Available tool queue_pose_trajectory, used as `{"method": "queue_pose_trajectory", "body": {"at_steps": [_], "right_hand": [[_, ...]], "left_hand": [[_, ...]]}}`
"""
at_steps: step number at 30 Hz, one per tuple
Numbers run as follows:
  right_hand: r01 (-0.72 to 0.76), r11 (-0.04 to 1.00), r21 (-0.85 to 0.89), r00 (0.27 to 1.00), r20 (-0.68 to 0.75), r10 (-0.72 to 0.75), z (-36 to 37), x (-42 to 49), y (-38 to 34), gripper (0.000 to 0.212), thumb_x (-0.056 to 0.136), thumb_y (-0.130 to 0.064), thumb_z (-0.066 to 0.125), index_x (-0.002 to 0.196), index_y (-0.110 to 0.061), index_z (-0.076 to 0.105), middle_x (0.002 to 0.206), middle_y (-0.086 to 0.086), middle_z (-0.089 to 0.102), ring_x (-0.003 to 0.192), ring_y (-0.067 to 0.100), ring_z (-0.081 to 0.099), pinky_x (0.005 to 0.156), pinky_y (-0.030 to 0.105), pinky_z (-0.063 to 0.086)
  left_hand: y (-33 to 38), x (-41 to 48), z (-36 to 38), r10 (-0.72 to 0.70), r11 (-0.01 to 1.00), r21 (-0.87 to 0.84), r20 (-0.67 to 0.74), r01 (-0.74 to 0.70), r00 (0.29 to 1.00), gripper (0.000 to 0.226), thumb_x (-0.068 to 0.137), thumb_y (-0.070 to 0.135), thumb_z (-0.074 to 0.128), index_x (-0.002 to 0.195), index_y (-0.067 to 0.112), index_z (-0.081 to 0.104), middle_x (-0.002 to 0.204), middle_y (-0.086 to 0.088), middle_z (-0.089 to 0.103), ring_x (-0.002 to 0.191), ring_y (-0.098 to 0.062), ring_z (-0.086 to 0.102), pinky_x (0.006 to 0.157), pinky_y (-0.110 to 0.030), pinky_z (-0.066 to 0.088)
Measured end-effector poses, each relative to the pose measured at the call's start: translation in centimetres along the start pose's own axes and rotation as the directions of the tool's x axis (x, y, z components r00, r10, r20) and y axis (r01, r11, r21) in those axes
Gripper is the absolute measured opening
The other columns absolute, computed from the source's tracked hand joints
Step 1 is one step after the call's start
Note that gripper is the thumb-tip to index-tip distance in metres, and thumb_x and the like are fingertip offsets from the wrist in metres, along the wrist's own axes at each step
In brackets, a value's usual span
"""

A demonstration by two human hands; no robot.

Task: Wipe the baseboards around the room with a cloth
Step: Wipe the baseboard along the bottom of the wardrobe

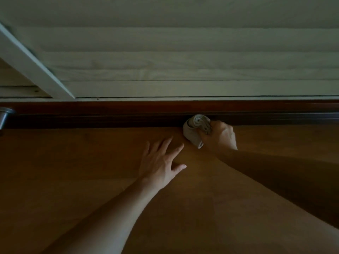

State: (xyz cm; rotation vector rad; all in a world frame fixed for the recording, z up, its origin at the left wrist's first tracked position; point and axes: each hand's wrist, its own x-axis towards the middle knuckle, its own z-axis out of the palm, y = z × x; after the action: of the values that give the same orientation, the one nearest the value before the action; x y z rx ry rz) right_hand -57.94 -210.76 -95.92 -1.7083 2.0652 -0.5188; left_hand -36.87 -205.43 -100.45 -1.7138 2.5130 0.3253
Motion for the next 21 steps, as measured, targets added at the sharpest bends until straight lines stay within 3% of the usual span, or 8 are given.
{"method": "queue_pose_trajectory", "body": {"at_steps": [4, 9, 12, 17, 21], "right_hand": [[0.051, 0.999, -0.008, 0.998, 0.045, -0.051, -0.4, 0.9, 0.8, 0.033, 0.086, -0.043, 0.066, 0.089, -0.011, 0.071, 0.078, 0.005, 0.069, 0.068, 0.021, 0.067, 0.06, 0.04, 0.059], [0.015, 0.996, 0.087, 1.0, 0.017, -0.017, 0.9, -0.2, 0.1, 0.034, 0.088, -0.046, 0.065, 0.09, -0.013, 0.069, 0.084, 0.007, 0.07, 0.073, 0.026, 0.067, 0.063, 0.041, 0.058], [0.01, 0.998, 0.057, 0.999, 0.03, -0.012, 0.3, 0.1, 0.7, 0.036, 0.088, -0.049, 0.063, 0.092, -0.014, 0.069, 0.086, 0.007, 0.069, 0.075, 0.027, 0.068, 0.065, 0.042, 0.058], [0.06, 0.998, 0.037, 0.992, -0.113, -0.055, -0.3, -0.1, 3.0, 0.033, 0.085, -0.042, 0.07, 0.081, -0.009, 0.065, 0.079, 0.008, 0.065, 0.067, 0.029, 0.065, 0.057, 0.039, 0.055], [0.102, 0.99, 0.094, 0.982, -0.169, -0.086, 1.8, -0.6, 1.9, 0.032, 0.085, -0.039, 0.072, 0.075, -0.01, 0.062, 0.078, 0.005, 0.063, 0.061, 0.025, 0.06, 0.05, 0.028, 0.044]], "left_hand": [[0.6, 0.5, -0.3, -0.019, 1.0, 0.014, 0.001, 0.019, 1.0, 0.074, 0.087, 0.081, 0.023, 0.153, 0.048, 0.021, 0.164, -0.001, 0.024, 0.147, -0.027, 0.025, 0.12, -0.059, 0.019], [0.9, 0.2, -0.2, -0.032, 0.999, 0.013, 0.017, 0.032, 0.999, 0.073, 0.089, 0.08, 0.026, 0.154, 0.047, 0.022, 0.163, -0.001, 0.025, 0.148, -0.026, 0.023, 0.121, -0.055, 0.019], [1.0, 0.4, -0.4, -0.046, 0.999, 0.001, 0.033, 0.046, 0.998, 0.076, 0.087, 0.082, 0.02, 0.155, 0.047, 0.019, 0.165, 0.001, 0.02, 0.15, -0.025, 0.018, 0.121, -0.052, 0.016], [1.5, 0.1, -0.5, -0.06, 0.998, 0.0, 0.078, 0.06, 0.995, 0.077, 0.087, 0.082, 0.016, 0.155, 0.048, 0.005, 0.168, 0.005, 0.001, 0.154, -0.021, 0.001, 0.124, -0.05, 0.009], [1.2, -0.2, -0.6, -0.08, 0.997, -0.017, 0.06, 0.081, 0.995, 0.076, 0.088, 0.082, 0.017, 0.156, 0.048, 0.01, 0.168, 0.006, 0.002, 0.153, -0.02, 0.005, 0.125, -0.047, 0.01]]}}
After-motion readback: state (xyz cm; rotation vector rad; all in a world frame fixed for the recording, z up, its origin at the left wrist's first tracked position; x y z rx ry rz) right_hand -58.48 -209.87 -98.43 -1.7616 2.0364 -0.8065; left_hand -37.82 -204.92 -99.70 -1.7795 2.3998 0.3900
